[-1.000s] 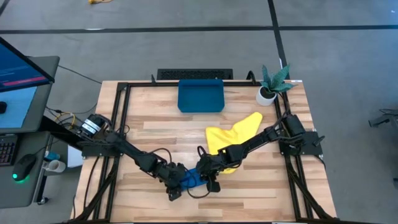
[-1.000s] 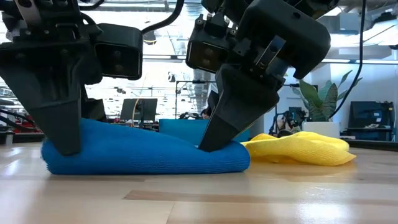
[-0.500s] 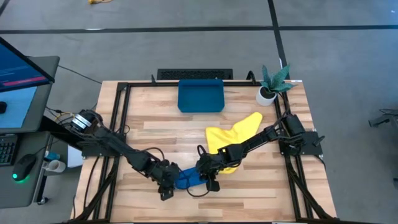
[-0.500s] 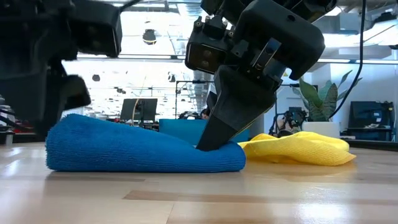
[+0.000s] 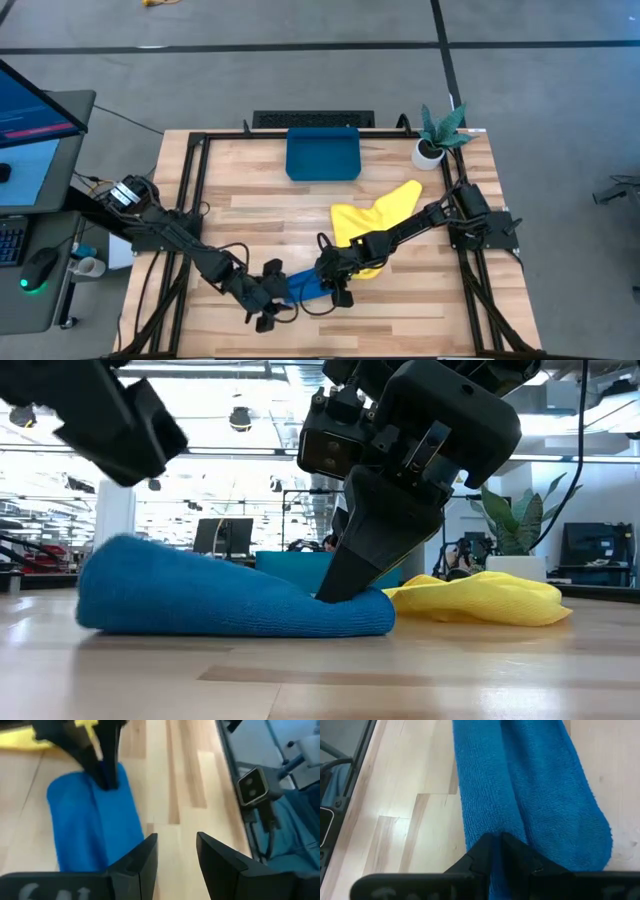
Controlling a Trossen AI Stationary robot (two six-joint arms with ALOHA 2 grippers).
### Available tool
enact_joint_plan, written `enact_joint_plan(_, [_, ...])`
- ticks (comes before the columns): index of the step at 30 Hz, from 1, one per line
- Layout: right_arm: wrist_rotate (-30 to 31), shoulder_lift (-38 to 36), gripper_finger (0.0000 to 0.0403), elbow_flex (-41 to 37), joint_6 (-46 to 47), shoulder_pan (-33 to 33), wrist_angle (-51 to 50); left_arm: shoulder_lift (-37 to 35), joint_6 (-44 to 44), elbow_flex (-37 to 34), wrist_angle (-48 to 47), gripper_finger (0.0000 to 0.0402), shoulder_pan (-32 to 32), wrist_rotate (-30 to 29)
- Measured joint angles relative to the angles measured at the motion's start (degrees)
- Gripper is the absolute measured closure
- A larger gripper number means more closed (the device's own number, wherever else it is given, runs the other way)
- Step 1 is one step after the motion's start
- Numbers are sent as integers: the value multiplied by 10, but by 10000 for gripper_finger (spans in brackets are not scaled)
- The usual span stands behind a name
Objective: Roll microfiber towels into tight, uniform cylinder then place into a basket
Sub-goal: Roll the blue towel
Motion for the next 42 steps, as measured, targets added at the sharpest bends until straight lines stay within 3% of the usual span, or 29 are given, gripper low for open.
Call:
enact_joint_plan(6, [-1,0,333,0,0,0,3,5,10,0,1,276,1,-9])
enact_joint_plan(13, [-1,0,333,0,0,0,5,79,12,0,25,276,9,1])
enact_joint_plan(29, [-2,1,331,0,30,4,14,91,-192,4,-98,276,7,-16])
enact_joint_plan(42, [-10,-1,256,0,38,-6,22,91,-222,3,-117,276,21,26])
